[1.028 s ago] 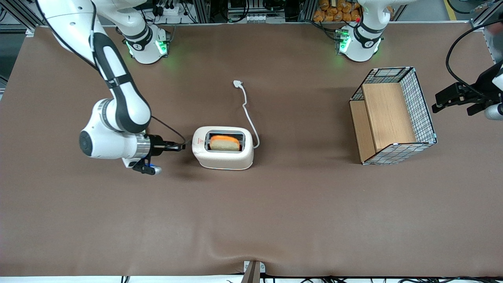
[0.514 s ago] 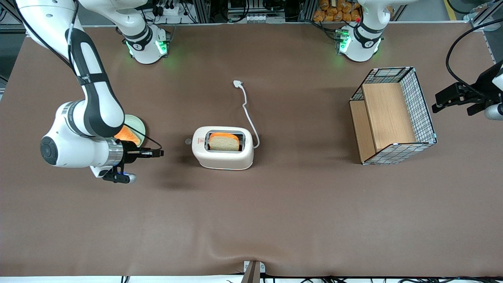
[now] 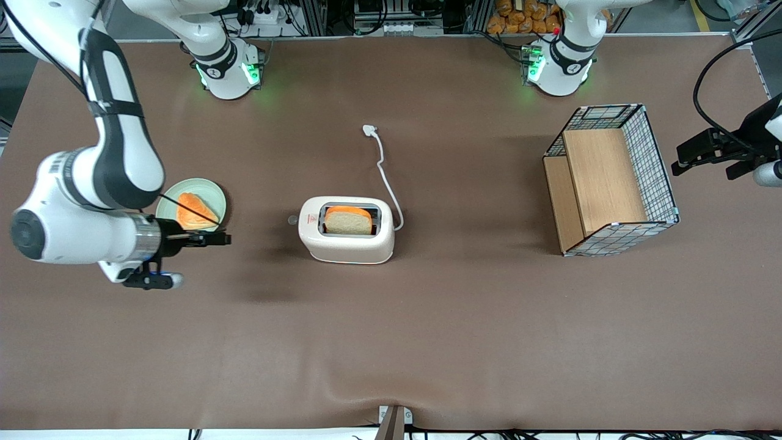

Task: Press toaster button with right arm

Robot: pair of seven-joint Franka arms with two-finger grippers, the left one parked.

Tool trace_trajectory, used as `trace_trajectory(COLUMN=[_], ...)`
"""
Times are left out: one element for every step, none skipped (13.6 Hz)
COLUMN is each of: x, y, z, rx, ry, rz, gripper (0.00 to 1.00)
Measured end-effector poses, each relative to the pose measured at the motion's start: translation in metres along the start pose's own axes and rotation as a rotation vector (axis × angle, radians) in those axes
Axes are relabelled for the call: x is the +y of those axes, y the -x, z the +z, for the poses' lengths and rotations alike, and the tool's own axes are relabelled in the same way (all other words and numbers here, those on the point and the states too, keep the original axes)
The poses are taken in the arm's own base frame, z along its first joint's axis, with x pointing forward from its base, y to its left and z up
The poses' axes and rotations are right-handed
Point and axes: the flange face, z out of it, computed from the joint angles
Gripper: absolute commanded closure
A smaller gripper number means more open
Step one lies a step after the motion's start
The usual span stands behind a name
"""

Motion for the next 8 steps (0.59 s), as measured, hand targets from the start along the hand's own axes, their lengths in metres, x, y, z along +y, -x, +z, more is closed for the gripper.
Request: trace_trajectory(x=[0.003,0.003,0.000,-0.004,-0.007,-0.009,-0.011,-0.013], y=[0.004,0.008,0.014,0.020,0.026,0.033,0.041,0.052], z=[-0.019,-0.039,-0.058,-0.076,-0.090,-0.103,-0.117,-0.131], rx=[0.002,0.004,0.006,0.008,0.012,0.025,0.041,0.055], ry=[0.034,0.070,0.095,0.107,0.120,0.141,0.162,0.176], rz=[-0.010,-0.020,-0.030,-0.037,-0.043,-0.047,-0.051,-0.054], gripper=[0.00,0.00,0.00,0.00,0.00,0.00,0.00,0.00])
